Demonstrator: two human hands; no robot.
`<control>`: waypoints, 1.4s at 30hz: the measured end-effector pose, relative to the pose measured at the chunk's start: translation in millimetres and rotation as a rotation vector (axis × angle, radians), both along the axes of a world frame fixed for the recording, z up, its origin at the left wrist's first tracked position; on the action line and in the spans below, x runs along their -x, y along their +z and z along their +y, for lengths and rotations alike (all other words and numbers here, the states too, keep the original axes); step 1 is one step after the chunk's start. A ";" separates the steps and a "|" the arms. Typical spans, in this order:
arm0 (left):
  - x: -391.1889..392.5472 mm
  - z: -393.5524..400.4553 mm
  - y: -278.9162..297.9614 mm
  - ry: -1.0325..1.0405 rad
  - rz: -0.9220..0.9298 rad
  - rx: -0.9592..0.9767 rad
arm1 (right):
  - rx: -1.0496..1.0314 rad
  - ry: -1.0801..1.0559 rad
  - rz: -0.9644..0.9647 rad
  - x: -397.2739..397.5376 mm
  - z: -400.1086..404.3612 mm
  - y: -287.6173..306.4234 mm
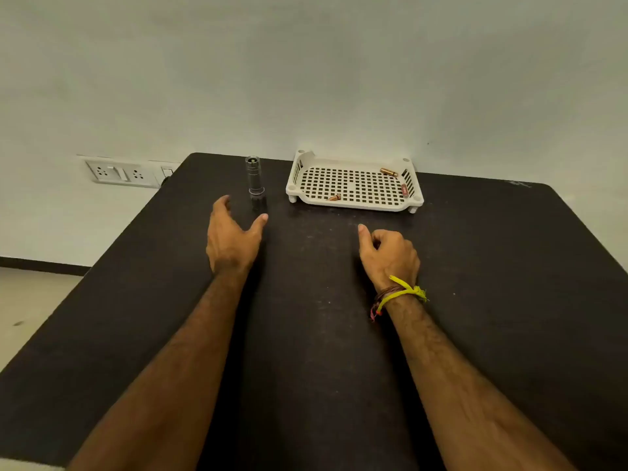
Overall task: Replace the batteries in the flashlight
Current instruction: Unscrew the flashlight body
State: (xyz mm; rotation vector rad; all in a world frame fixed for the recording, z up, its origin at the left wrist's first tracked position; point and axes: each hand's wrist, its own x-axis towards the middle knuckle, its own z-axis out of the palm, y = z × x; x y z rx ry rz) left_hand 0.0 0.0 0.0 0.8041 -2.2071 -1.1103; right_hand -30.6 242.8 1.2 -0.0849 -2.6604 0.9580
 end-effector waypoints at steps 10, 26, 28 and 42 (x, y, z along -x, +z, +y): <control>49.7 -22.5 -3.6 0.004 -0.006 0.016 | 0.213 0.019 0.036 27.4 1.3 -14.2; 12.2 41.2 3.1 -0.306 0.186 -0.003 | 0.587 0.210 0.231 24.0 -9.1 0.2; 4.3 60.6 -2.2 -0.407 0.193 0.021 | 0.676 0.263 0.267 18.9 -13.6 3.8; 24.8 59.6 -1.9 -0.705 0.211 0.360 | 0.765 0.387 0.355 11.7 -21.4 5.5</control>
